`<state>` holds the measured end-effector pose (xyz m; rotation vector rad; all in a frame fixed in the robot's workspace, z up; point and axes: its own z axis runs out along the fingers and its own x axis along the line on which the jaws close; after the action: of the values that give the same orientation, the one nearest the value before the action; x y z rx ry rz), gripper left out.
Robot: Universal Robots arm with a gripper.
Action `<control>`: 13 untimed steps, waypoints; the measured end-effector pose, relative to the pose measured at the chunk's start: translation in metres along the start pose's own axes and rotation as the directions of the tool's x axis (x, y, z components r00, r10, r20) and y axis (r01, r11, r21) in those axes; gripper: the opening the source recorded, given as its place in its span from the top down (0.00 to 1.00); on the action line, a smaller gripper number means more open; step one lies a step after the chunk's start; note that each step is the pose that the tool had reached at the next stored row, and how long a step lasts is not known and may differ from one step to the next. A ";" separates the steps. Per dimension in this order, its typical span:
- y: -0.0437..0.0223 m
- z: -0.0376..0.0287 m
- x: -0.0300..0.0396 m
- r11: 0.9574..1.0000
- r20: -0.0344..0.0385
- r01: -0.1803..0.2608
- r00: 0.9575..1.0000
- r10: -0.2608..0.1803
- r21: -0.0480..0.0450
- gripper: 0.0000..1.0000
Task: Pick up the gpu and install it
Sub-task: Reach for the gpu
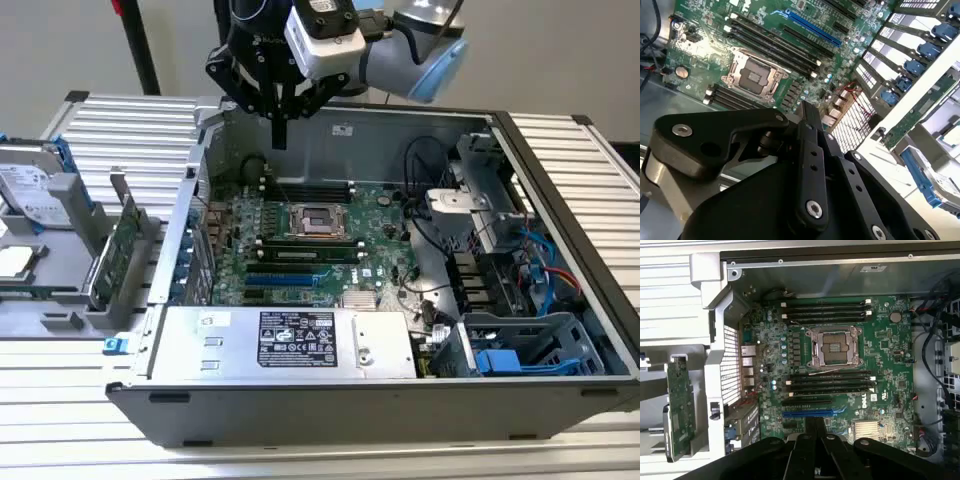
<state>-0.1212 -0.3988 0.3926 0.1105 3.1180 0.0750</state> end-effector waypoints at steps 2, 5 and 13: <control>0.0000 0.0000 0.0000 1.000 0.000 0.000 1.000 0.000 0.000 1.00; 0.0000 0.0000 0.0000 1.000 0.000 0.000 1.000 0.000 0.000 1.00; 0.0000 0.0000 0.0000 1.000 0.000 0.000 1.000 0.000 0.000 1.00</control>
<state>-0.1212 -0.3988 0.3926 0.1104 3.1180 0.0750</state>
